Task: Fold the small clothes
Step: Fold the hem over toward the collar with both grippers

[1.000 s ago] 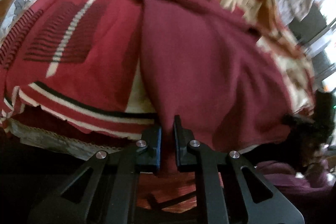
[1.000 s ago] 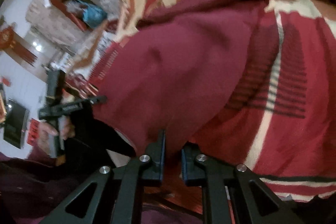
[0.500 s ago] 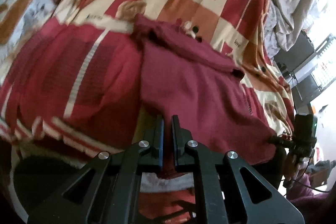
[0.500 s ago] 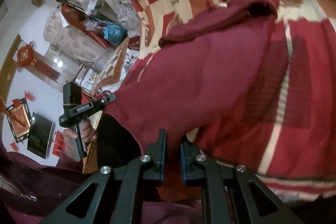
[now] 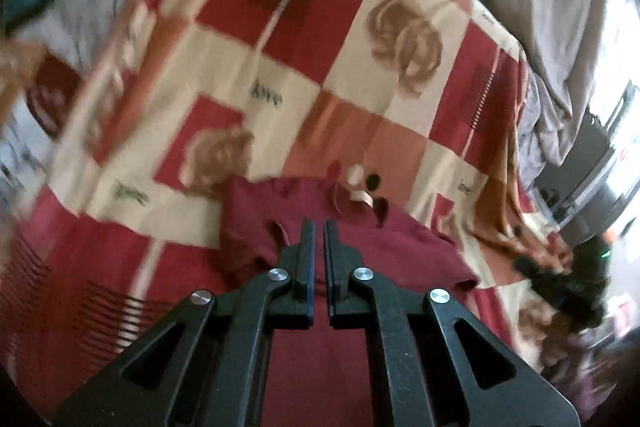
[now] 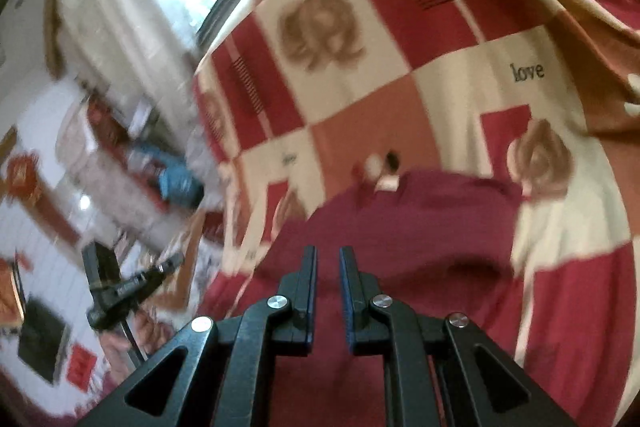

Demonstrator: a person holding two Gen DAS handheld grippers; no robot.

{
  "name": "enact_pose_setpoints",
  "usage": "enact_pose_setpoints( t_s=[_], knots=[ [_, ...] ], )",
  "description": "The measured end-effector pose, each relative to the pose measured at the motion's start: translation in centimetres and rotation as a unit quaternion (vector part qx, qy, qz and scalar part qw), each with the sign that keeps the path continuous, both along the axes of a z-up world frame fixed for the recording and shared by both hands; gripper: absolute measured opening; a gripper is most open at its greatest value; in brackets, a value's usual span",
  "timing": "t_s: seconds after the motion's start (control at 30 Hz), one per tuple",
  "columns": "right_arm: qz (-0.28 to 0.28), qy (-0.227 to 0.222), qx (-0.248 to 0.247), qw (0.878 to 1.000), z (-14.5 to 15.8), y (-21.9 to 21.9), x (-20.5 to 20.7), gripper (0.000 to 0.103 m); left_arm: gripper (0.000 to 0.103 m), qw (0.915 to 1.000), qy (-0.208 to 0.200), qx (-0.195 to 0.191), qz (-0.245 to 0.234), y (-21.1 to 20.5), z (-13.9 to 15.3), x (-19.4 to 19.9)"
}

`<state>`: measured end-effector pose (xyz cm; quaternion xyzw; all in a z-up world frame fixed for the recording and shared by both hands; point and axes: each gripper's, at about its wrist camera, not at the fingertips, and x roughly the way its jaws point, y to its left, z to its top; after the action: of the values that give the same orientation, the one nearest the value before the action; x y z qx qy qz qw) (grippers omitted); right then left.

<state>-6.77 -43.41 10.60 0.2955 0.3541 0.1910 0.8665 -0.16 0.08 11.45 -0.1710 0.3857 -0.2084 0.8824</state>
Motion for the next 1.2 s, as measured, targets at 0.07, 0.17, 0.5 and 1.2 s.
enact_pose_setpoints(
  t_s=[0.07, 0.17, 0.5, 1.2],
  knots=[
    [0.023, 0.017, -0.005, 1.0, -0.4, -0.1, 0.4, 0.01, 0.003, 0.9997, 0.011, 0.001, -0.022, -0.4, -0.3, -0.3],
    [0.08, 0.043, -0.05, 0.995, -0.9, 1.5, -1.2, 0.012, 0.007, 0.9971, 0.029, 0.051, -0.048, -0.8, -1.5, -1.7],
    [0.191, 0.153, -0.096, 0.965, -5.6, 4.6, -9.9, 0.054, 0.059, 0.9815, 0.155, 0.092, -0.064, 1.3, -7.7, -9.7],
    [0.255, 0.25, 0.052, 0.933, -13.6, 7.7, -16.0, 0.065, 0.07, 0.958, 0.246, 0.134, -0.06, 1.2, -13.1, -16.7]
  ],
)
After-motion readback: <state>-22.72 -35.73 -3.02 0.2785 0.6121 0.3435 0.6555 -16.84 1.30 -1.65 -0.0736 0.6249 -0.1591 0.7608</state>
